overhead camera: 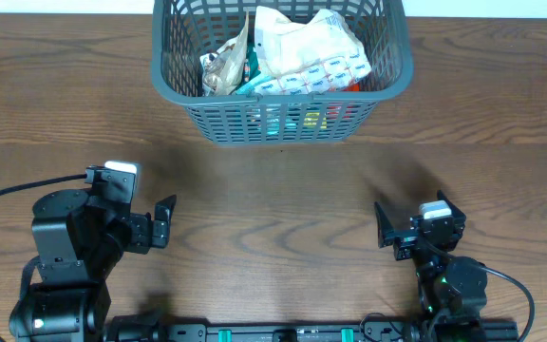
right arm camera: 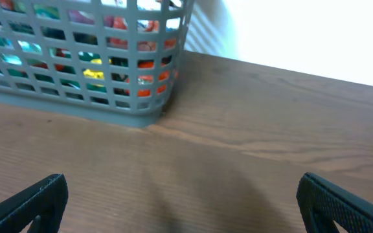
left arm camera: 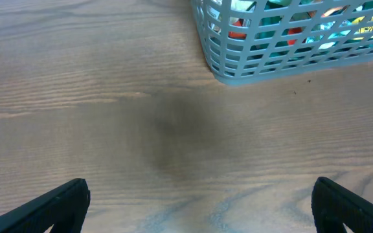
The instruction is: Pack container
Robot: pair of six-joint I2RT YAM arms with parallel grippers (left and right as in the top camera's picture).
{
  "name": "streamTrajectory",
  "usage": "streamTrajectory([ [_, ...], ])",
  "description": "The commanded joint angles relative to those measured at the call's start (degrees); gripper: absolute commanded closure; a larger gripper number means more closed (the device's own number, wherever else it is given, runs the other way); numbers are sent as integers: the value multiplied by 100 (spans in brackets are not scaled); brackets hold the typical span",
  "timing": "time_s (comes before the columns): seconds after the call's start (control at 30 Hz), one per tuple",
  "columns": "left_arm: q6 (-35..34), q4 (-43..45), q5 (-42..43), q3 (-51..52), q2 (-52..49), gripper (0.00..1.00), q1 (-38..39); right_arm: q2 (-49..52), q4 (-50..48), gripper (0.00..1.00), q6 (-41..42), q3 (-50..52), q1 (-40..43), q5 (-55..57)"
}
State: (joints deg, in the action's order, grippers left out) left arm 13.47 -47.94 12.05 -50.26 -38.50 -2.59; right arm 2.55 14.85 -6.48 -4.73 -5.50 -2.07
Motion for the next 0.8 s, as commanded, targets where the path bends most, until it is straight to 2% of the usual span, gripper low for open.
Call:
streamTrajectory([
  [0.0,-7,4,55,-20,2,1,-24,-74,-33,1,-131,31,-48,415],
  [0.37,-7,7,55,-20,2,1,-24,-74,-42,1,-103,31,44,796],
  [0.57,-7,7,55,-20,2,1,-24,-74,-59,1,713,31,120,1292],
  [0.77,-7,7,55,-20,2,1,-24,-72,-74,1,710,31,122,1274],
])
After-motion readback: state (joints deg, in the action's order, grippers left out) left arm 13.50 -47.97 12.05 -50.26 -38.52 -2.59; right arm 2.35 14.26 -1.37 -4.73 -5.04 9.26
